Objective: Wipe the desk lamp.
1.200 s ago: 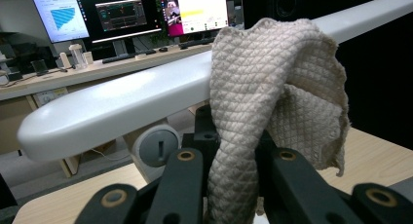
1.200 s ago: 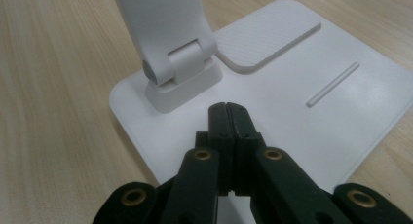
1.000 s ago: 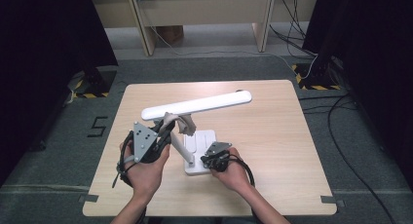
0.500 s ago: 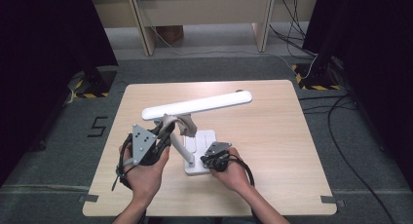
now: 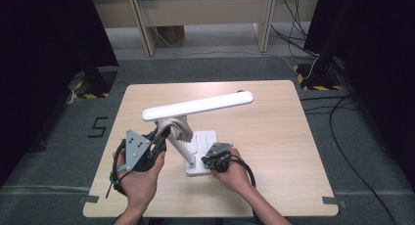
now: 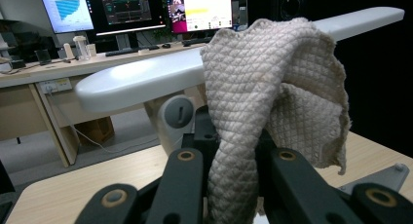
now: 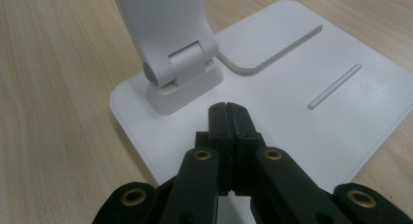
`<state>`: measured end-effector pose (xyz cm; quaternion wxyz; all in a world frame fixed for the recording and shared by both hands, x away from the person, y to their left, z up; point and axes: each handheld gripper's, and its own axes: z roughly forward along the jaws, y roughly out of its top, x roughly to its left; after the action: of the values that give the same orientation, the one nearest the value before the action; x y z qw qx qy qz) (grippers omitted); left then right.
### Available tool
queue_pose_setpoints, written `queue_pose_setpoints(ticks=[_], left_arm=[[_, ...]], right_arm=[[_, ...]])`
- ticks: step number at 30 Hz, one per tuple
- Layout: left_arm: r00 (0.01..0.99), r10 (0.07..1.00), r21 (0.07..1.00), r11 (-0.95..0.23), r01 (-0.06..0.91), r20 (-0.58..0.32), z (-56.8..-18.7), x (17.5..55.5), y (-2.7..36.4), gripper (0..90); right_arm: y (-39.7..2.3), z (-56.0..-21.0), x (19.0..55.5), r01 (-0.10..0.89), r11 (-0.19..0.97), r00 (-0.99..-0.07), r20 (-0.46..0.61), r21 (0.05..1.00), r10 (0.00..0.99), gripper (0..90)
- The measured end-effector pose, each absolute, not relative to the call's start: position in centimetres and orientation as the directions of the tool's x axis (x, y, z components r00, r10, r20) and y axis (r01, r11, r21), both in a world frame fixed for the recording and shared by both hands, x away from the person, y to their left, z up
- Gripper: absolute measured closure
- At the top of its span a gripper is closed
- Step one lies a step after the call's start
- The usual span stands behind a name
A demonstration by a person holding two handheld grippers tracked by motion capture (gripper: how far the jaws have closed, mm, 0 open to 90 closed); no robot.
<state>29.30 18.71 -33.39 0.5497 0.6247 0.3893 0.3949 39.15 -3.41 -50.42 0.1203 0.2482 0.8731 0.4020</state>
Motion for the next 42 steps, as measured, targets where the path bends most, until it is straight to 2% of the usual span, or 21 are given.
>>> queue_pose_setpoints(ticks=[13,18,28,36,42], left_arm=[[0.421,0.905,0.993,-0.095,0.072,0.056,-34.1,28.5,19.0,80.7],[0.43,0.899,0.991,-0.115,0.061,0.078,-34.7,27.6,20.2,80.6],[0.372,0.924,0.99,-0.118,0.075,0.082,-35.8,25.8,23.6,80.5],[0.298,0.951,0.99,-0.109,0.091,0.077,-35.7,27.4,25.4,80.6],[0.298,0.951,0.99,-0.115,0.075,0.088,-34.8,28.9,24.6,80.5]], right_arm=[[-3.4,-50.4,39.2,0.333,0.555,-0.85,-0.012,0.763,0.527,90.0],[-3.4,-50.5,39.2,0.33,0.554,-0.851,-0.014,0.764,0.526,90.0],[-3.5,-50.5,39.1,0.338,0.551,-0.848,-0.007,0.763,0.53,90.0],[-3.4,-50.5,39.1,0.331,0.553,-0.849,-0.015,0.765,0.529,90.0],[-3.4,-50.5,39.2,0.333,0.551,-0.849,-0.011,0.765,0.529,90.0]])
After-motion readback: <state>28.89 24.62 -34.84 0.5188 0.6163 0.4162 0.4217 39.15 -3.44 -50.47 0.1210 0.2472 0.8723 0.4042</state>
